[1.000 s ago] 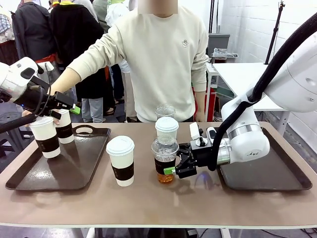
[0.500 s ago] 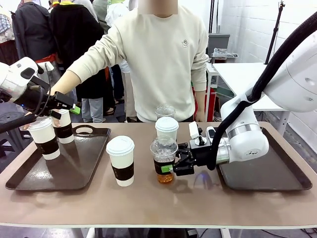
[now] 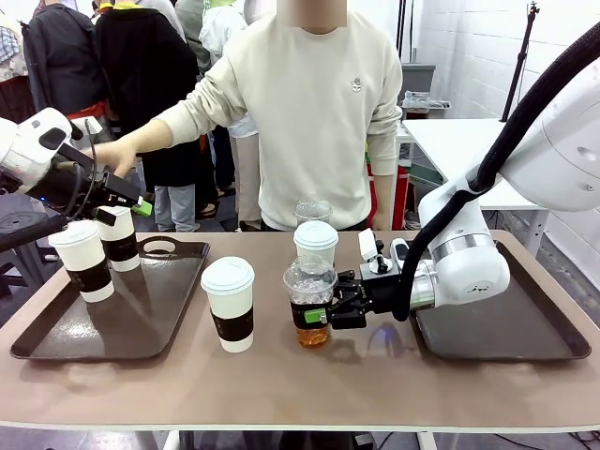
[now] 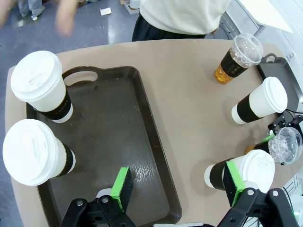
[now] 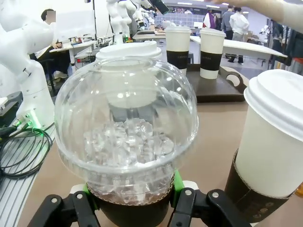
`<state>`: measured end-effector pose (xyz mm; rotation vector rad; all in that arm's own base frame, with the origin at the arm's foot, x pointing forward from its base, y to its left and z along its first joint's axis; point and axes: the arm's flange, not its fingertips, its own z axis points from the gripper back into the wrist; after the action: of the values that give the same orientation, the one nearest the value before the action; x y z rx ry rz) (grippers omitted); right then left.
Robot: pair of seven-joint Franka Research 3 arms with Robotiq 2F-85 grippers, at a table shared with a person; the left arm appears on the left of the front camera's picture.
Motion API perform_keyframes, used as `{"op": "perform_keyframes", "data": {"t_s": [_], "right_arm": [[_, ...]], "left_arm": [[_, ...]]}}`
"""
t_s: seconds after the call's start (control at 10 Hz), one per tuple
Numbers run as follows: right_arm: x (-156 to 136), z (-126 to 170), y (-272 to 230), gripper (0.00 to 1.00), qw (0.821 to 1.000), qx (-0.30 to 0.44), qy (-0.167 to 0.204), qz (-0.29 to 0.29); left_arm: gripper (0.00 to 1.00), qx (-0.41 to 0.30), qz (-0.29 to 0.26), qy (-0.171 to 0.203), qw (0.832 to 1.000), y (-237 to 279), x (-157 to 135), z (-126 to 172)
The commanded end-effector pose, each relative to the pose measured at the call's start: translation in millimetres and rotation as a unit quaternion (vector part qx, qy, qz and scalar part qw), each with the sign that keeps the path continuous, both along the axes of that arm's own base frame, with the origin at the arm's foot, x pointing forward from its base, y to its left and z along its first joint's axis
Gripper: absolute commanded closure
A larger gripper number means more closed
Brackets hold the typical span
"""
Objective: Distribute the coffee onto the tray.
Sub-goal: Pick up one iced Americano and place it on the right Handle tray.
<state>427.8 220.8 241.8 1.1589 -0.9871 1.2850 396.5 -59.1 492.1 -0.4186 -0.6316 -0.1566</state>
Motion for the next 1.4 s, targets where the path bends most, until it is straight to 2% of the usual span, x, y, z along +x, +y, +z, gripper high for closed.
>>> {"op": "perform_keyframes", "data": {"t_s": [0.0,0.4,0.6,0.7,0.9,1.2,1.3], "right_arm": [[-17,21,-16,0.36,1.000,0.017,0.013,0.012],[-41,76,-67,0.36,1.000,-0.005,-0.018,-0.025],[-37,96,-104,0.36,0.995,-0.011,-0.035,-0.088],[-30,102,-124,0.36,0.991,-0.007,-0.033,-0.126],[-12,111,-161,0.36,0.985,-0.002,-0.030,-0.168],[15,122,-199,0.36,0.985,-0.020,-0.026,-0.167],[2,111,-195,0.36,0.984,-0.021,-0.037,-0.175]], "left_arm": [[0.00,-0.003,0.004,-0.001,1.000,1,0,0],[0.00,-0.003,0.004,-0.001,1.000,1,0,0],[0.00,-0.003,0.004,-0.001,1.000,1,0,0],[0.00,-0.003,0.004,-0.001,1.000,1,0,0],[0.00,-0.003,0.004,-0.001,1.000,1,0,0],[0.00,-0.003,0.004,-0.001,1.000,1,0,0],[0.00,-0.003,0.004,-0.001,1.000,1,0,0]]}}
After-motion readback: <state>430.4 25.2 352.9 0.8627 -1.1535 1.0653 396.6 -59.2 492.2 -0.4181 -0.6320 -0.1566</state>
